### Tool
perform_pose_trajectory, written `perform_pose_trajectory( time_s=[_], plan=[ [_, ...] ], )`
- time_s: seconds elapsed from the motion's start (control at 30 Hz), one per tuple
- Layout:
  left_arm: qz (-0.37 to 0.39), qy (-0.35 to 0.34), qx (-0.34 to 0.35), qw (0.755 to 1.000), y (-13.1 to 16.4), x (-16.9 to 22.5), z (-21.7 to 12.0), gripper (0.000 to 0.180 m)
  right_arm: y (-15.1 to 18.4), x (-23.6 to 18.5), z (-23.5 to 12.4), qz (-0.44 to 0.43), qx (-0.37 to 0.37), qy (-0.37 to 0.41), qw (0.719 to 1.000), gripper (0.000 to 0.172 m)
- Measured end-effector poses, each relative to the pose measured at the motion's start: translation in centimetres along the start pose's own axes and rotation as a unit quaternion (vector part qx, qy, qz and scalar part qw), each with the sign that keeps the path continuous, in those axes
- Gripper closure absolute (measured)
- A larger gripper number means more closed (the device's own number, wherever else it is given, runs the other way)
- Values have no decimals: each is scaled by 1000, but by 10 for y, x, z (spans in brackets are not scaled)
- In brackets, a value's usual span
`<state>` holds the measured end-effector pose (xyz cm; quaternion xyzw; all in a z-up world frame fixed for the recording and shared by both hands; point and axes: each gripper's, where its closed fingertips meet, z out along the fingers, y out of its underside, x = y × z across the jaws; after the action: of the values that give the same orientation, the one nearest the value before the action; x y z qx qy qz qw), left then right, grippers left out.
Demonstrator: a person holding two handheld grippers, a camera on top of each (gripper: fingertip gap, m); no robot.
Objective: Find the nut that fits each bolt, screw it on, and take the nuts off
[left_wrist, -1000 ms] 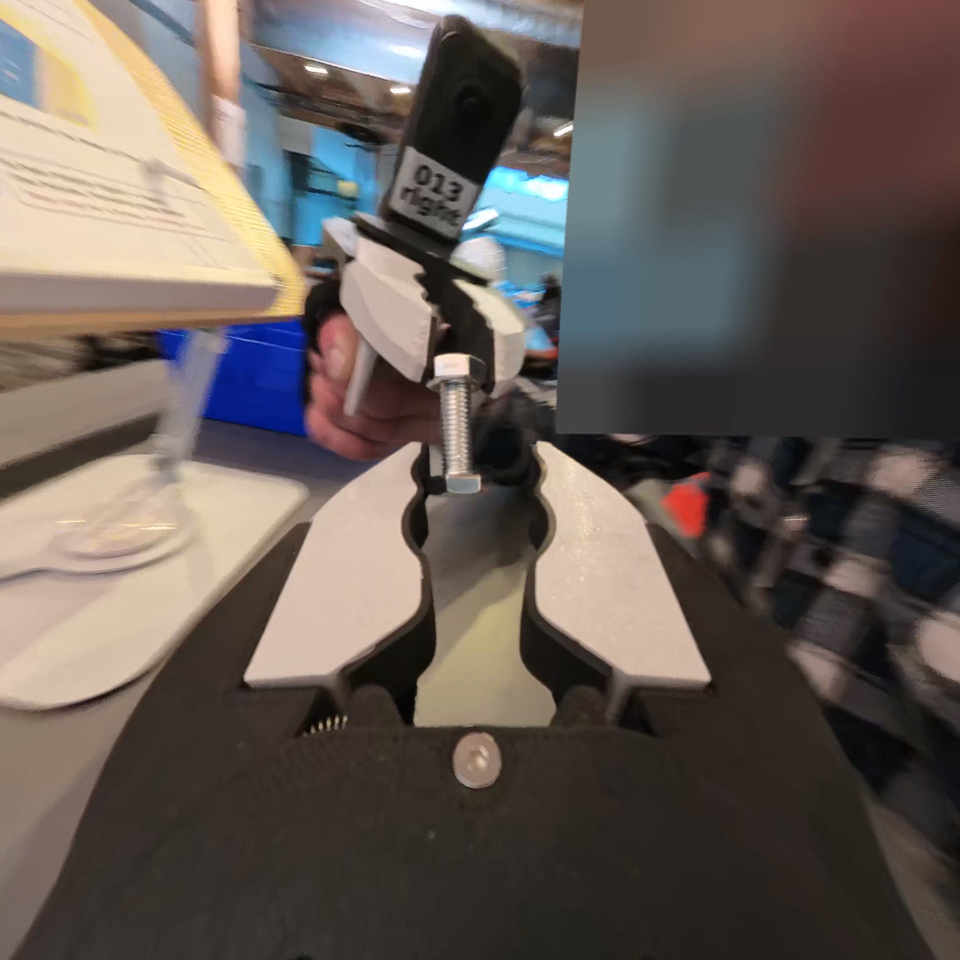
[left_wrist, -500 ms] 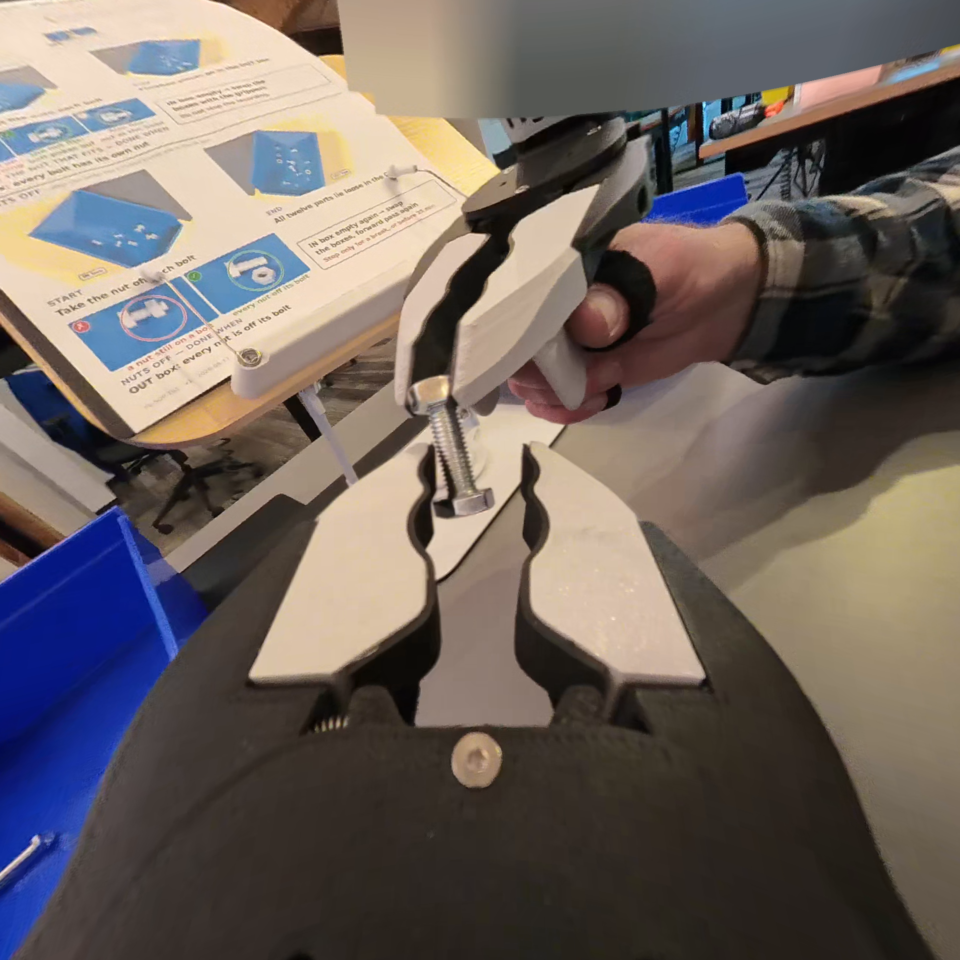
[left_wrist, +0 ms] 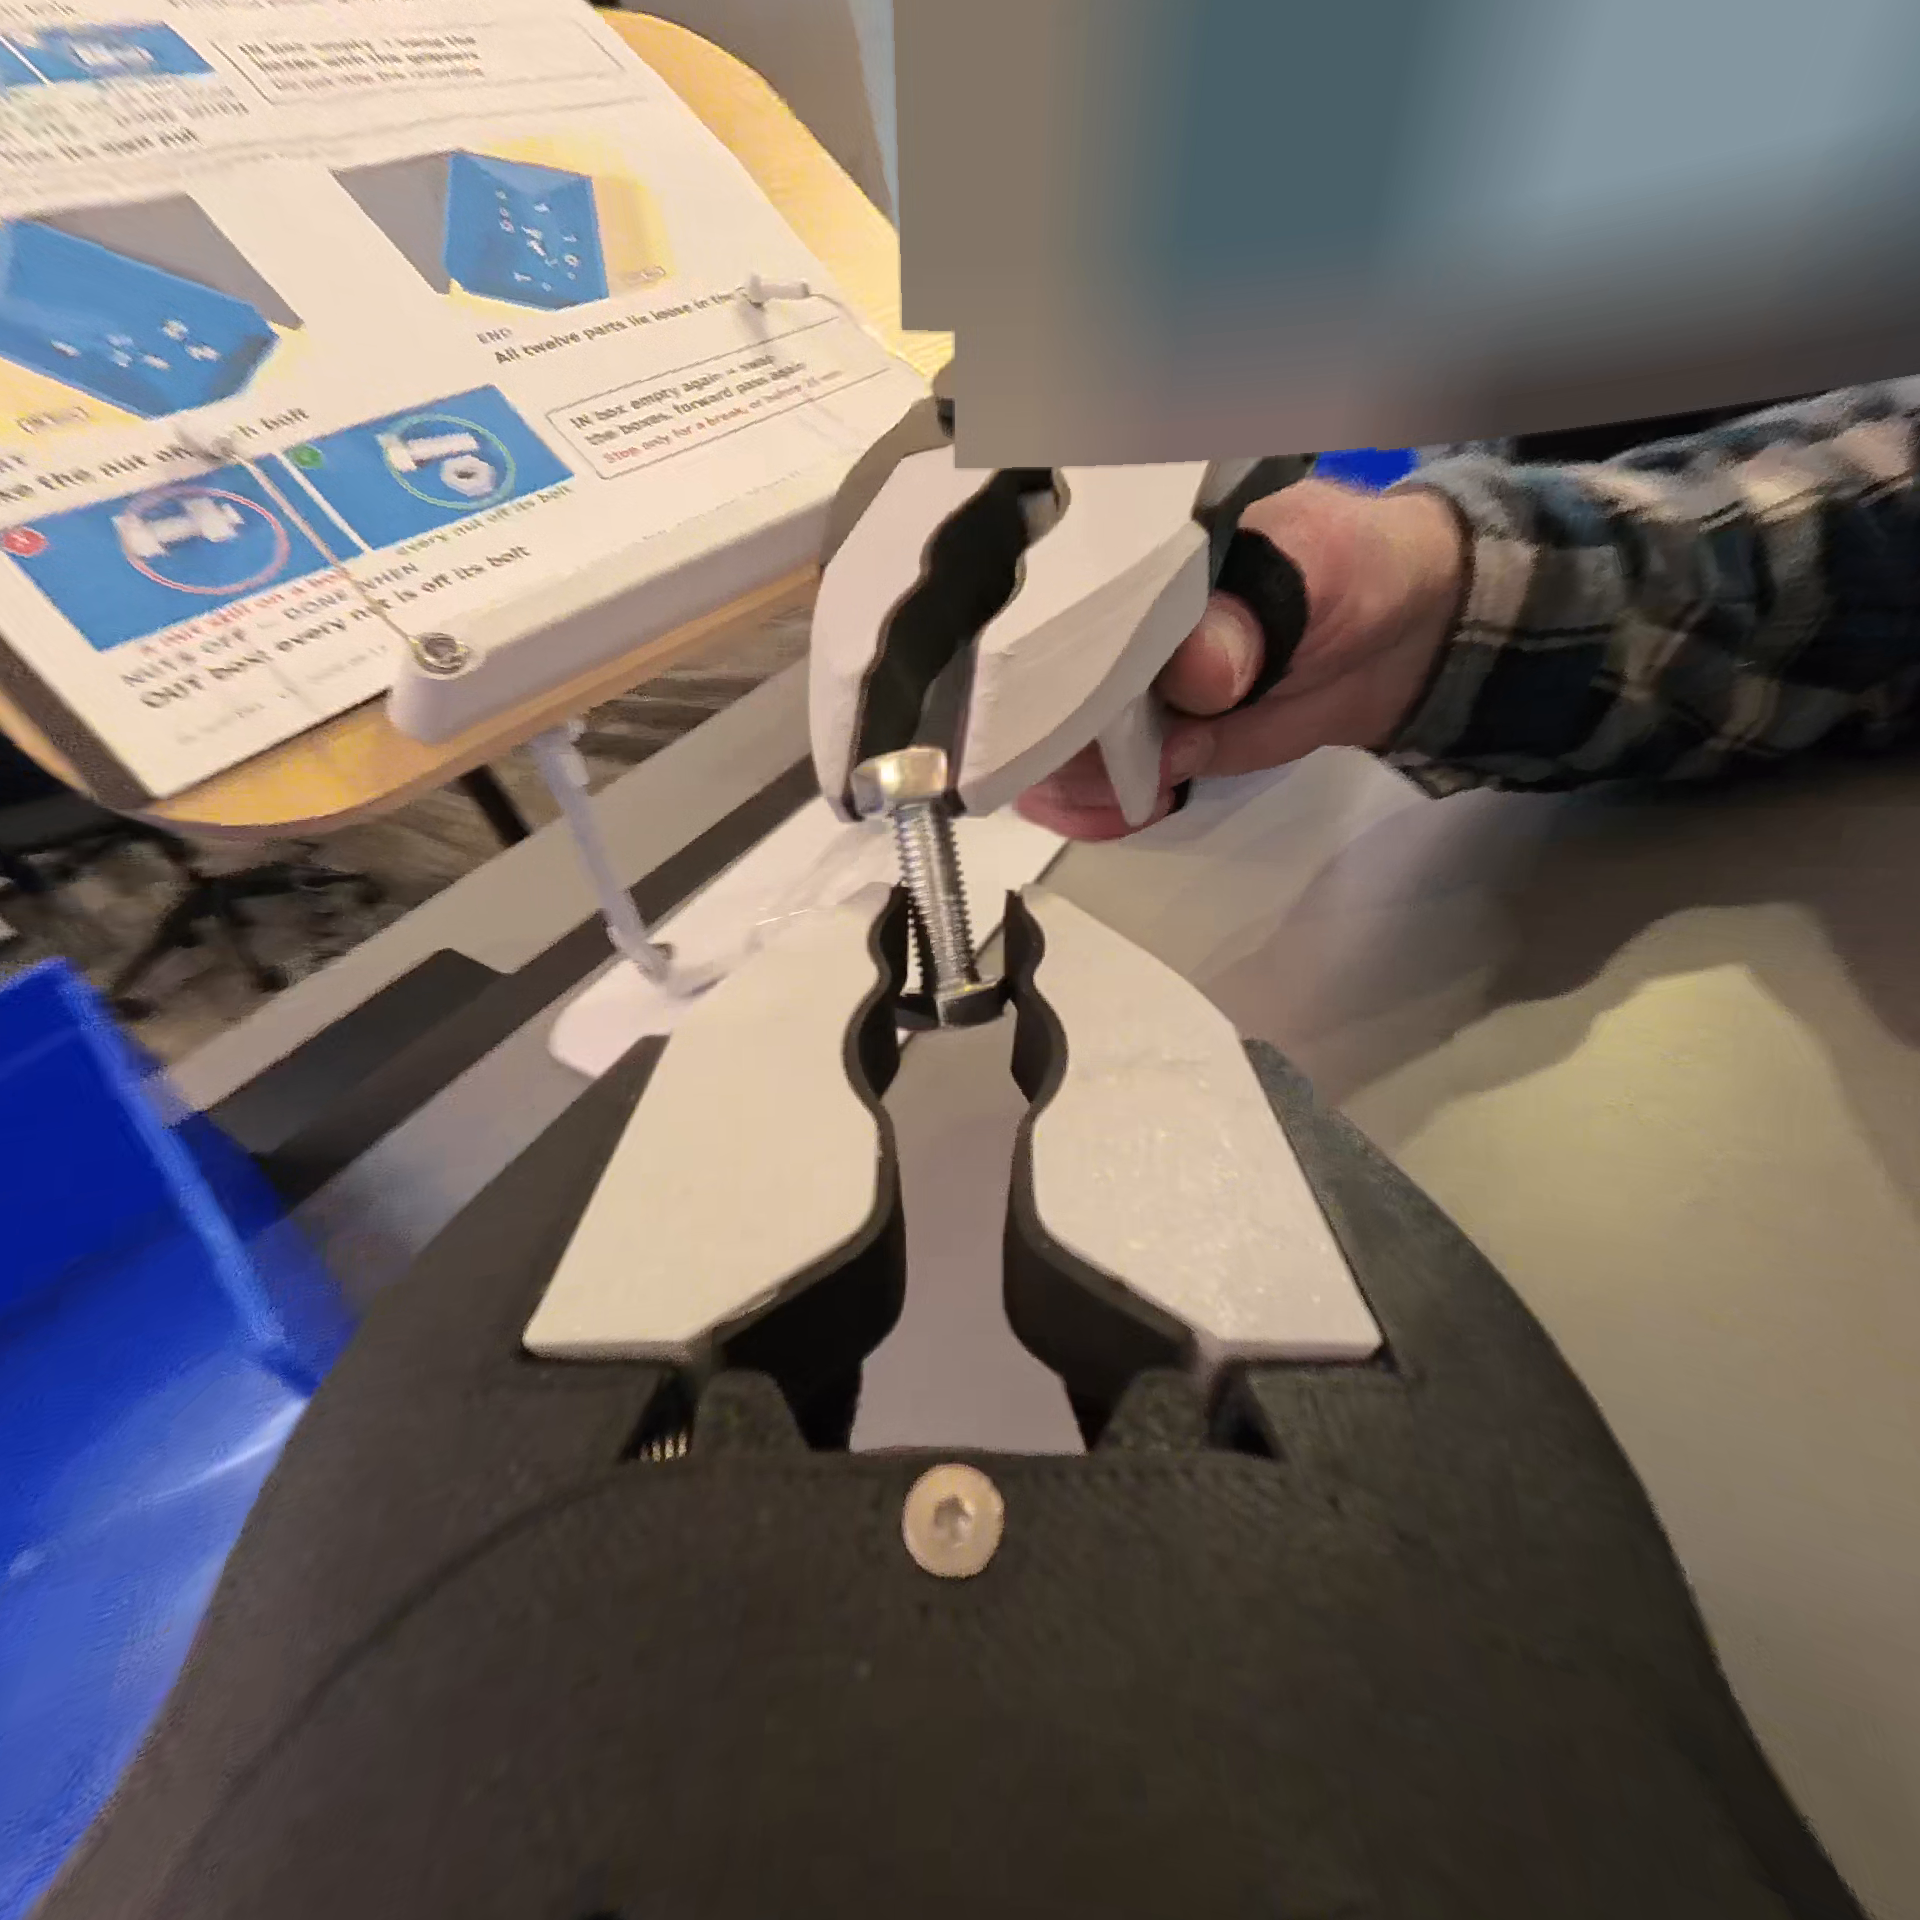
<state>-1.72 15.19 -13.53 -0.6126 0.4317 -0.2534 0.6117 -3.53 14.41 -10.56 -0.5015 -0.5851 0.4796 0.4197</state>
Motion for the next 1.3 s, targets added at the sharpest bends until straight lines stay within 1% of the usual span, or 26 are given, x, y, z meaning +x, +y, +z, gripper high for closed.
perform_pose_trajectory(
  time_s=[0.07,0.13,0.2,0.27,0.33,0.43,0.5,0.57,0.63,0.73,0.83,0.93,0.97,1.0,1.07,1.13,1.23,1.3],
  plan=[
    [-39,52,6,998,-2,9,-1,164,-1,-5,0,-23,-3,-10,1000,154],
    [-75,89,18,993,-4,13,-3,164,-1,-9,-1,-45,-13,-15,999,154],
    [-119,150,25,981,-7,23,-5,164,-1,-16,-2,-70,-19,-29,997,154],
    [-150,192,38,969,-10,30,-7,164,-1,-23,-3,-88,-26,-44,995,154],
    [-187,256,47,947,-13,43,-11,164,-1,-32,-5,-104,-30,-72,991,154],
    [-196,332,78,919,-24,64,-18,165,-3,-52,-12,-137,-25,-127,982,154],
    [-210,390,89,892,-29,80,-23,165,-3,-68,-16,-168,-28,-164,972,154],
    [-221,421,102,874,-33,90,-25,165,-4,-77,-19,-187,-31,-184,964,154],
    [-240,457,111,849,-35,96,-28,165,-4,-83,-21,-200,-32,-195,960,154],
    [-249,476,113,836,-34,99,-30,165,-3,-85,-20,-200,-38,-197,959,154],
    [-248,472,118,838,-35,96,-31,164,-4,-82,-17,-185,-32,-193,963,154],
    [-247,437,131,855,-34,85,-27,163,-5,-73,-16,-174,-32,-173,969,154],
    [-246,427,130,860,-34,83,-25,161,-5,-70,-15,-170,-34,-165,971,154],
    [-243,417,128,866,-33,81,-22,154,-4,-66,-14,-168,-38,-155,973,154],
    [-231,388,109,885,-27,79,-15,139,-1,-59,-12,-164,-48,-137,976,154],
    [-223,367,101,897,-24,77,-10,132,0,-52,-10,-157,-51,-122,979,154],
    [-195,306,91,928,-17,65,-2,131,-1,-42,-9,-143,-49,-98,984,154],
    [-169,245,90,951,-14,50,2,133,-2,-35,-10,-129,-49,-85,987,154]
  ],
)
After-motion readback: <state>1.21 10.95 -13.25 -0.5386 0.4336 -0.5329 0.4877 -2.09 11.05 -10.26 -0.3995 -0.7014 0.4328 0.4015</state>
